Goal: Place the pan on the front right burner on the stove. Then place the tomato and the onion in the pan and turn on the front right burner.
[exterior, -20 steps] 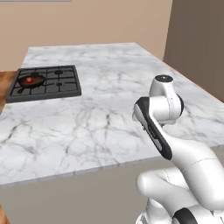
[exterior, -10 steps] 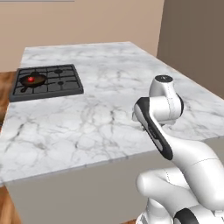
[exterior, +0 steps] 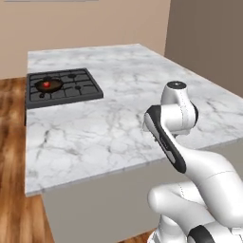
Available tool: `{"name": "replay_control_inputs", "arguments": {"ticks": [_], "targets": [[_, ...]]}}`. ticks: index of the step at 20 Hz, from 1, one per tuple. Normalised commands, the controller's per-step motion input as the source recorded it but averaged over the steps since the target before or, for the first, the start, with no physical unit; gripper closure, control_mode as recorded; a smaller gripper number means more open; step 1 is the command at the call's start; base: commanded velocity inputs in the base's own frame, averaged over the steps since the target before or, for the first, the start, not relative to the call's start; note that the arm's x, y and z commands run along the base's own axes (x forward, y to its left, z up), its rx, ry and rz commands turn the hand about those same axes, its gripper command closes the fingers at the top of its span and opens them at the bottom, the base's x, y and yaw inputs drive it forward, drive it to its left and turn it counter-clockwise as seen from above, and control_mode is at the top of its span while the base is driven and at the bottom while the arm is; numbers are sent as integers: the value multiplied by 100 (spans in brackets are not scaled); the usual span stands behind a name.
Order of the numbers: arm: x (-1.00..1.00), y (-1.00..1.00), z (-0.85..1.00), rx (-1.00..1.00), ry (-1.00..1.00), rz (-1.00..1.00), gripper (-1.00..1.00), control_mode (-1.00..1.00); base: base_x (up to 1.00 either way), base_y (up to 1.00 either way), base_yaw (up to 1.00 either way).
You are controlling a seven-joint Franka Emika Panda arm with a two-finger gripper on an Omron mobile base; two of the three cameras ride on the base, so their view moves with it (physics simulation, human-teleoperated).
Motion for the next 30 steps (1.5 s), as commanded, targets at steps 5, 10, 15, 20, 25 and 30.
{"name": "replay_control_inputs", "arguments": {"ticks": [5, 10, 15, 20, 25, 30], "targets": [[0, 0, 0, 0, 0, 0, 100, 100, -49, 50, -15], [0, 0, 0, 0, 0, 0, 100, 100, -49, 51, -15], [0, 0, 0, 0, 0, 0, 100, 100, -41, 54, -16], [0, 0, 0, 0, 0, 0, 100, 100, -21, 63, -18], [0, 0, 0, 0, 0, 0, 100, 100, -12, 63, -20], [0, 0, 0, 0, 0, 0, 100, 100, 0, 68, -26]]}}
